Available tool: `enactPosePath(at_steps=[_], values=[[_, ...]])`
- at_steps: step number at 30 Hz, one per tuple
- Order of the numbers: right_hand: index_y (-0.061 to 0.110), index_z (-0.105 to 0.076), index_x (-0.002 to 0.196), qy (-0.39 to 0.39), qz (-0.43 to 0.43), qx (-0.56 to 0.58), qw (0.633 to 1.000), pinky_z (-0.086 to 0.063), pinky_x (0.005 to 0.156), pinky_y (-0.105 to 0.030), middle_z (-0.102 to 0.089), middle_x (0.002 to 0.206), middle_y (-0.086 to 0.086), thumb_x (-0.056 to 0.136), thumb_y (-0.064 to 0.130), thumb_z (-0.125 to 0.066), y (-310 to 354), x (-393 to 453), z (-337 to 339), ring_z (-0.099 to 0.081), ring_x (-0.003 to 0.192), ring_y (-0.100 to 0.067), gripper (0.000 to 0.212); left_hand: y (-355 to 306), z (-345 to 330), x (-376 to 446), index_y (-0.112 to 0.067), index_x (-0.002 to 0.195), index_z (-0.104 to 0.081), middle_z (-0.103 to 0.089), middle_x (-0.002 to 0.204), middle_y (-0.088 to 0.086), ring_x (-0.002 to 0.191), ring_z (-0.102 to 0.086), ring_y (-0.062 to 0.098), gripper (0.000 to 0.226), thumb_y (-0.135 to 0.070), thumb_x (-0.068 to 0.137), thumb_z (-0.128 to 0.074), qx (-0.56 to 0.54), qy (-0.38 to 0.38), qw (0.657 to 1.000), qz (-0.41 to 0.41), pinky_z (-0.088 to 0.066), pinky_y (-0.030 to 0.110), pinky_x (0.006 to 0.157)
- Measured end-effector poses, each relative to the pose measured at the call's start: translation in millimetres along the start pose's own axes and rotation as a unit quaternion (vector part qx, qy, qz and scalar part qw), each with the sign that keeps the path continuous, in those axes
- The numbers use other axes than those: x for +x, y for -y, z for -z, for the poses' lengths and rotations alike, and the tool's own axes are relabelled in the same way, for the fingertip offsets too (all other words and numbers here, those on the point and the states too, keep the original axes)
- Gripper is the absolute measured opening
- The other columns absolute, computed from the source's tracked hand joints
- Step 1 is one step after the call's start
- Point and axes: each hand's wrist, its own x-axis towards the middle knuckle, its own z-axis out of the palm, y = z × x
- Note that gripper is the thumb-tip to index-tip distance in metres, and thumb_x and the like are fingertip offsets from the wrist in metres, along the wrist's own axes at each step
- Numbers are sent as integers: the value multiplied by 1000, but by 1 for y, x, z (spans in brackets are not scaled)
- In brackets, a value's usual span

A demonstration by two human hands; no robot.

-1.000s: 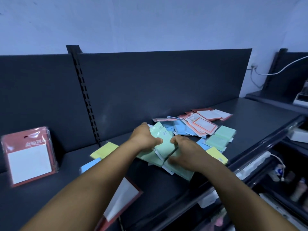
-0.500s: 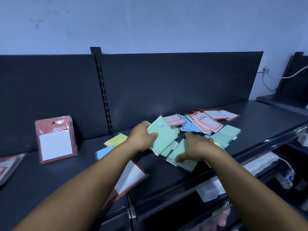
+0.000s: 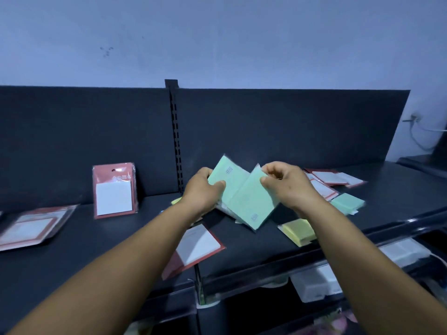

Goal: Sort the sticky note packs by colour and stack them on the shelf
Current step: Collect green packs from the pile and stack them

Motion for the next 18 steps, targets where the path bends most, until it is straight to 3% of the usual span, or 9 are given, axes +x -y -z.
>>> enactPosePath(at_steps=[6,10,14,16,18], values=[[19,-61,95,14,15,49,999,-47,67,-31,-59,80,1,91,16,-55,7,4,-33,-54,72,-16,8,-1,31,-15,-23,98,-52,-67,96,-1,87,-66,22,8,-23,90,-53,23,-60,998,-1,-55,41,77],[18,-65,98,47,34,41,997,-54,78,-40,-71,91,-4,95,13,-47,18,3,-64,-65,82,-24,19,9,63,-28,-27,93,-51,-68,92,0,83,-69,24,8,-22,88,-49,49,-116,992,14,-58,44,76],[19,-67,104,45,25,60,997,-54,81,-38,-71,93,1,95,16,-47,31,6,-102,-67,89,-23,21,21,98,-43,-23,105,-51,-67,102,3,91,-65,24,15,-19,92,-46,63,-165,984,30,-54,37,78],[21,-66,103,46,17,71,996,-57,79,-40,-70,91,3,96,19,-47,37,8,-121,-67,87,-24,21,27,117,-50,-24,109,-52,-66,103,2,91,-63,24,19,-18,92,-46,77,-187,979,32,-52,34,75],[19,-64,105,50,18,75,996,-53,70,-32,-66,87,4,97,20,-46,44,8,-139,-62,77,-19,21,33,136,-56,-27,107,-53,-66,102,1,91,-62,24,21,-17,90,-47,91,-202,975,34,-52,33,74]])
